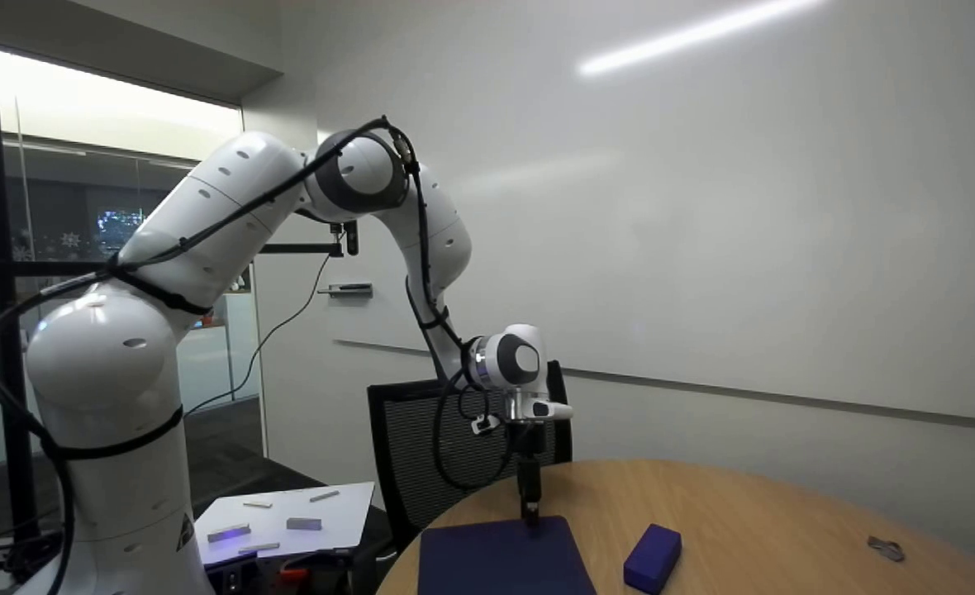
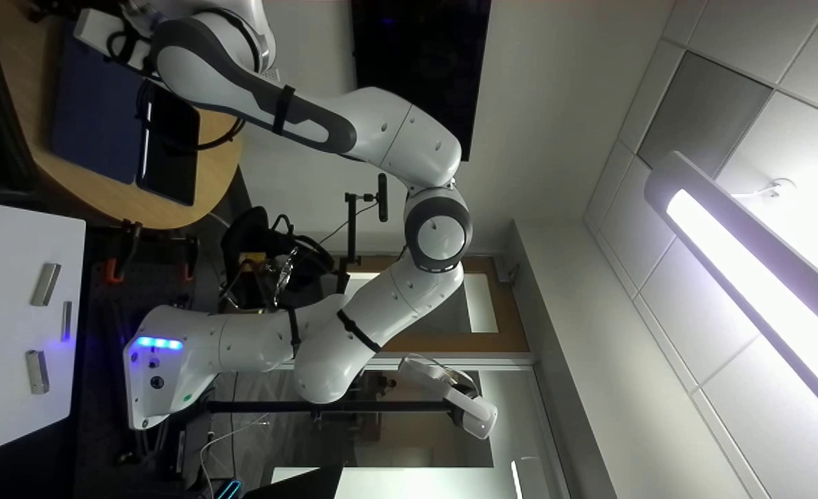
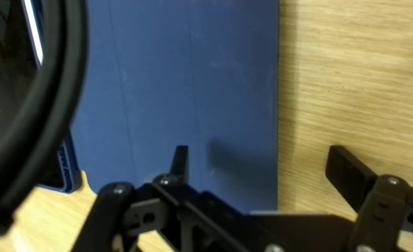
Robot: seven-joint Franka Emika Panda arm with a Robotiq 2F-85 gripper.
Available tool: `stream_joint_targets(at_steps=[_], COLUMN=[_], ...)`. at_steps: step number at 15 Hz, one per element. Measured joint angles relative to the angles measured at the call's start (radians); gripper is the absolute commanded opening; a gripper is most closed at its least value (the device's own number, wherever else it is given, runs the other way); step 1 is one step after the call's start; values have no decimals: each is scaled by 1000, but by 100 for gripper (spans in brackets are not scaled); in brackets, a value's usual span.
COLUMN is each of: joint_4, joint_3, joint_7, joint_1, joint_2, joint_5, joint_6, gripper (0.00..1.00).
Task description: Close the lid on the tablet and place the blue box on top of it
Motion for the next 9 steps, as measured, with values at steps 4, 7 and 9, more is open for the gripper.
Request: stream_joint_targets(at_steps=[4,7,9], joint_4=[11,21,23], joint_3=[-13,-21,-24], joint_7=[5,5,5], joint_1=[-5,-10,-10], joint_2=[5,11,13], joint_5=[0,0,0], joint_6=[0,0,0], gripper=[100,100,100])
